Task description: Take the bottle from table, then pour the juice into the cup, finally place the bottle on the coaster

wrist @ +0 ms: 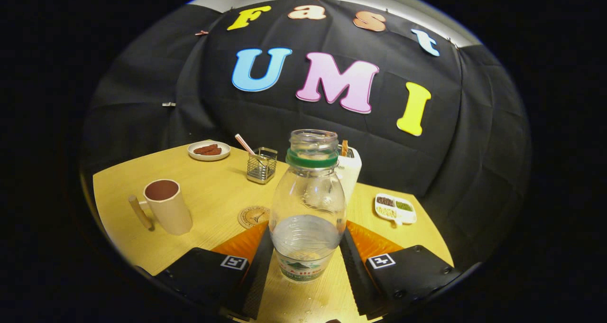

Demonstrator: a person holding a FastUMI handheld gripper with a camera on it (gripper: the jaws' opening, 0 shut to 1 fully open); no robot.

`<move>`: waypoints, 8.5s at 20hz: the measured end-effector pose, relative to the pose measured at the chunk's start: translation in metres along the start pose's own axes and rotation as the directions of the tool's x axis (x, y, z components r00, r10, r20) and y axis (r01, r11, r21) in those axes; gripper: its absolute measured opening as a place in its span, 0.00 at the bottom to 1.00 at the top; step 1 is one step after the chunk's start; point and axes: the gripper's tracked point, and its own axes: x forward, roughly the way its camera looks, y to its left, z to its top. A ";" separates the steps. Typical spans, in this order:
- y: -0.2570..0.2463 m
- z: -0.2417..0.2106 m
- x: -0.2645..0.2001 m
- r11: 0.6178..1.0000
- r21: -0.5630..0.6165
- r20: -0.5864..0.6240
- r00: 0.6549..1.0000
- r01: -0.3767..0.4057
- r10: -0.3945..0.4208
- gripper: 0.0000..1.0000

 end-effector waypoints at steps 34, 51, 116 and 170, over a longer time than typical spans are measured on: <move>0.138 0.019 0.048 0.551 -0.832 -0.073 0.997 -0.066 0.010 0.75; 0.154 0.015 0.063 0.222 -0.971 -0.075 0.995 -0.089 0.070 0.75; 0.167 0.034 0.073 -0.367 -0.930 -0.032 0.982 0.038 0.184 0.75; 0.153 0.119 0.040 -0.028 -0.997 0.068 0.981 0.075 0.181 0.75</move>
